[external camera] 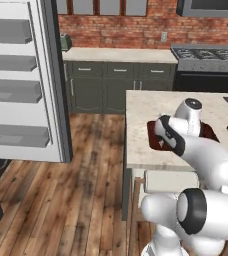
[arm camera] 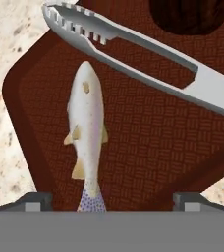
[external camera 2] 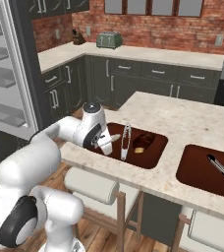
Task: Gather the lemon and bell pepper from the fridge and place them on a tray on the dining counter. Then gather the fish and steak from the fridge and place them on the other tray.
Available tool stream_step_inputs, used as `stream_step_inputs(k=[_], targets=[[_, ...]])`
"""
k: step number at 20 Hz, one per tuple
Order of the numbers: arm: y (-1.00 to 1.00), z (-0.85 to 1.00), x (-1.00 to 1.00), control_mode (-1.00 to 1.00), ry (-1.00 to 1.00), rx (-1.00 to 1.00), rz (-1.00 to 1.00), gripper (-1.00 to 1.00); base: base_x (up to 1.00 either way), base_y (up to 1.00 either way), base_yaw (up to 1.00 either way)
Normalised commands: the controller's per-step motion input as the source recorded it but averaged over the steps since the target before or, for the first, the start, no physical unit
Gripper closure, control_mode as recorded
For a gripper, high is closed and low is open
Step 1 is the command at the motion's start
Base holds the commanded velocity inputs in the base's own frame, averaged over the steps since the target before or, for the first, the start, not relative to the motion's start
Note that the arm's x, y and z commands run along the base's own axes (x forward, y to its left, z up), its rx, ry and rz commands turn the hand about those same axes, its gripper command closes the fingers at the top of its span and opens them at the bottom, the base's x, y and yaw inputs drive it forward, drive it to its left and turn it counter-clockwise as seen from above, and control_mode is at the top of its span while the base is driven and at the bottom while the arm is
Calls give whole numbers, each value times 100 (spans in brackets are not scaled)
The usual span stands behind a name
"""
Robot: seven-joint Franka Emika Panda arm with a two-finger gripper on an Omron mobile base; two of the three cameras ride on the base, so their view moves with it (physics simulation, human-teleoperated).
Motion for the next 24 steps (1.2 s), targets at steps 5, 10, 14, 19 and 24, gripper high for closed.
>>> stream_step_inputs(k=[5,10,14,19,24], targets=[[20,59,-77,-100,-2,0,0,-100,0,0,0],[37,20,-90,-100,-4,-3,2,-100,0,0,0],[43,4,-100,-100,-6,-12,14,-100,0,0,0],[45,12,-94,-100,-6,-16,25,-100,0,0,0],[39,19,-82,-100,-2,-13,32,-100,0,0,0]])
